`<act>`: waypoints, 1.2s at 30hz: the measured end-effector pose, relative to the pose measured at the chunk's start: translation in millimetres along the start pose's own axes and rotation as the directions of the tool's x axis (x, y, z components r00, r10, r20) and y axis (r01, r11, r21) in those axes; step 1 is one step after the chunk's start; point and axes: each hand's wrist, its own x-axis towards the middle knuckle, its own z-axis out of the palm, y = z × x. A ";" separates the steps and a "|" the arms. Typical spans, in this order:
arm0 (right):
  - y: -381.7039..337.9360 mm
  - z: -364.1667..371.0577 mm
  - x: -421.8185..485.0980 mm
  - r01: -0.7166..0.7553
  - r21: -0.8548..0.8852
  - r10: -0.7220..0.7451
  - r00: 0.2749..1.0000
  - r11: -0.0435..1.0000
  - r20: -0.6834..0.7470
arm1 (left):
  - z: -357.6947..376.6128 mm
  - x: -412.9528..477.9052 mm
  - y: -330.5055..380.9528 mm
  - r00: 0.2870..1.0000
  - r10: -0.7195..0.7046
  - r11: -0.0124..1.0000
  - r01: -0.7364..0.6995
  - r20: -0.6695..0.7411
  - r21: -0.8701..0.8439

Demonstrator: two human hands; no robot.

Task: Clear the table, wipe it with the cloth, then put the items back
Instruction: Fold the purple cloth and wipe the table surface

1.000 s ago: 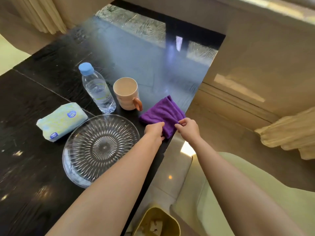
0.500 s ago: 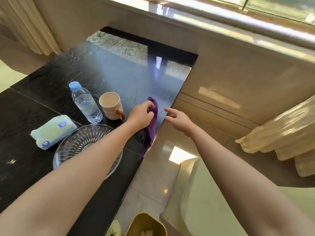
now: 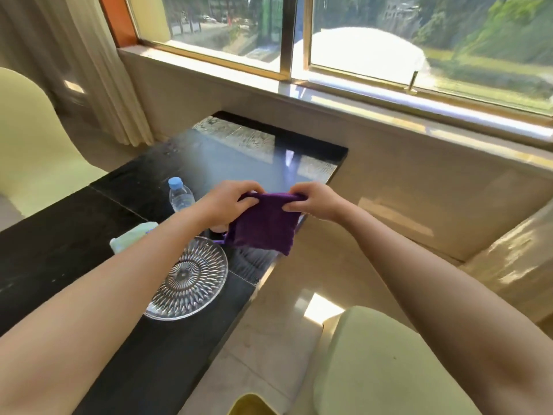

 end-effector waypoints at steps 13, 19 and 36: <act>-203.6 99.1 7.5 0.384 0.027 -0.374 0.879 0.923 0.296 | -104.6 -248.0 -70.5 0.877 -0.470 0.871 0.443 -0.100 -0.212; -290.2 193.6 1.2 0.512 0.018 -0.452 0.740 0.859 0.498 | -128.2 -373.7 -106.5 0.722 -0.679 0.727 0.635 -0.134 -0.262; -368.2 472.7 -46.7 0.031 0.208 -0.175 0.668 0.978 0.723 | -86.0 -596.7 -249.6 0.526 -0.850 0.511 0.807 -0.034 -0.295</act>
